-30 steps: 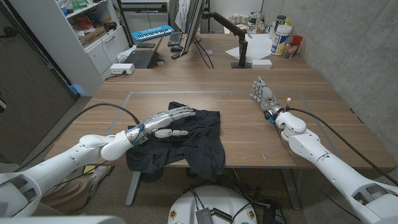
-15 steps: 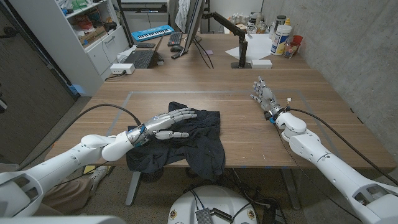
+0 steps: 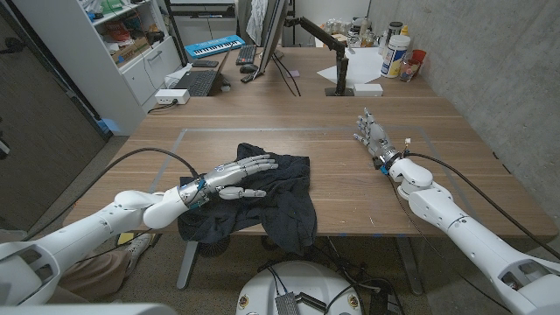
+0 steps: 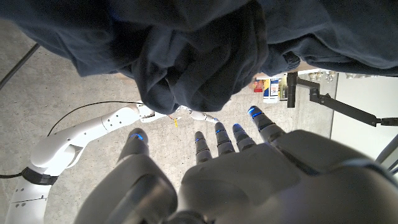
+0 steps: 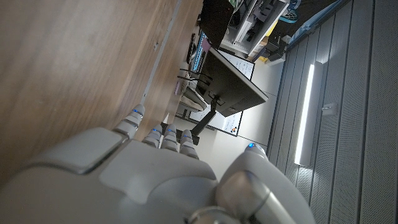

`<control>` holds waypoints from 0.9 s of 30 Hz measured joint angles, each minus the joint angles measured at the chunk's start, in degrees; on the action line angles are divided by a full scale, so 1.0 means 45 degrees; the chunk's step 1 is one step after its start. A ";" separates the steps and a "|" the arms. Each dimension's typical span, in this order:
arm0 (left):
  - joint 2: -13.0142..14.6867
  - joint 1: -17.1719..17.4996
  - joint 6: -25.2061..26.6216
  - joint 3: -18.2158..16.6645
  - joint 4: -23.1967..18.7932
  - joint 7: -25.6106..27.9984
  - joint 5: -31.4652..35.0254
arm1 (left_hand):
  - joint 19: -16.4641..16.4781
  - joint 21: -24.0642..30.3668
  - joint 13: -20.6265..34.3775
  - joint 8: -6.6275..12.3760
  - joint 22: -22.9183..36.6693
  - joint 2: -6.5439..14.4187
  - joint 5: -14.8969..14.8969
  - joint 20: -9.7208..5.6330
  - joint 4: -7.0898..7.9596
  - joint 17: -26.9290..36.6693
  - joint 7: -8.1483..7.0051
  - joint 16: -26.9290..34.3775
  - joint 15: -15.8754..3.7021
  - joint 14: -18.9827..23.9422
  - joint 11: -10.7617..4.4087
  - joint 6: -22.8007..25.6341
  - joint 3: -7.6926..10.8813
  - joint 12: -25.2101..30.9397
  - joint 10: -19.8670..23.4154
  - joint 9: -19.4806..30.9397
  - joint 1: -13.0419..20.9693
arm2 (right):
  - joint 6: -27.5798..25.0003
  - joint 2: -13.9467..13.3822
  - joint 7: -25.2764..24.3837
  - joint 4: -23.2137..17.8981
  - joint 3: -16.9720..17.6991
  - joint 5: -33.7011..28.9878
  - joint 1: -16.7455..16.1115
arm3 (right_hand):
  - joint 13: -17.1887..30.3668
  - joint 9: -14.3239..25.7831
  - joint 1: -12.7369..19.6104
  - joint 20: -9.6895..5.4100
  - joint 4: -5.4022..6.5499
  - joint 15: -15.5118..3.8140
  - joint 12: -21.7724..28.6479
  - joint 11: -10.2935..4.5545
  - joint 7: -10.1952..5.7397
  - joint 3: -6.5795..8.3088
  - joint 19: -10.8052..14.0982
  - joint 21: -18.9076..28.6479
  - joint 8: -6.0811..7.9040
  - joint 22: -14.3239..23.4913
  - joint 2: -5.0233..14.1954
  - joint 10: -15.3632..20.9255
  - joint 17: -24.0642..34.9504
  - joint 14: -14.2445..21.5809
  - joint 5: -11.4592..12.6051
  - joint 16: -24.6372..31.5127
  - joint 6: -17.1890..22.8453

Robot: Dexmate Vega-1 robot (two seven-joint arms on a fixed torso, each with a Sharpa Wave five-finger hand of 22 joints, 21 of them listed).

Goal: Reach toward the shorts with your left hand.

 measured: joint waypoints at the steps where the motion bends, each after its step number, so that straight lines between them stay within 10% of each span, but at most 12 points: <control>1: 0.0001 -0.0007 -0.0003 0.0023 0.0028 0.0003 0.0005 | -0.0029 0.0000 0.0000 0.0000 0.0000 0.0000 0.0000 -0.0029 0.0000 0.0000 0.0000 0.0000 0.0000 0.0000 0.0000 0.0000 0.0000 0.0000 0.0000 0.0000 0.0000 | -0.0013 -0.0002 -0.0008 -0.0003 0.0001 0.0000 -0.0002 | 0.0000 0.0000 0.0000 0.0000 0.0000 0.0000 0.0000 0.0000 0.0000 0.0000 0.0001 0.0000 0.0000 0.0000 0.0000 0.0000 0.0000 0.0000 0.0000 0.0000 0.0000; 27: -0.0063 -0.0248 -0.0151 0.0433 0.0482 0.0137 0.0155 | -0.0087 0.0000 -0.0001 0.0089 0.0000 0.0002 0.0050 -0.0088 0.0052 0.0065 0.0015 0.0000 0.0004 -0.0128 -0.0002 0.0018 -0.0052 0.0001 -0.0134 0.0000 0.0001 | -0.0123 -0.0073 -0.0071 -0.0077 -0.0005 -0.0024 -0.0053 | 0.0000 0.0000 0.0000 0.0000 0.0000 0.0000 0.0000 0.0000 0.0000 0.0000 0.0000 0.0000 0.0000 0.0000 0.0000 0.0000 0.0000 0.0001 0.0000 0.0000 0.0000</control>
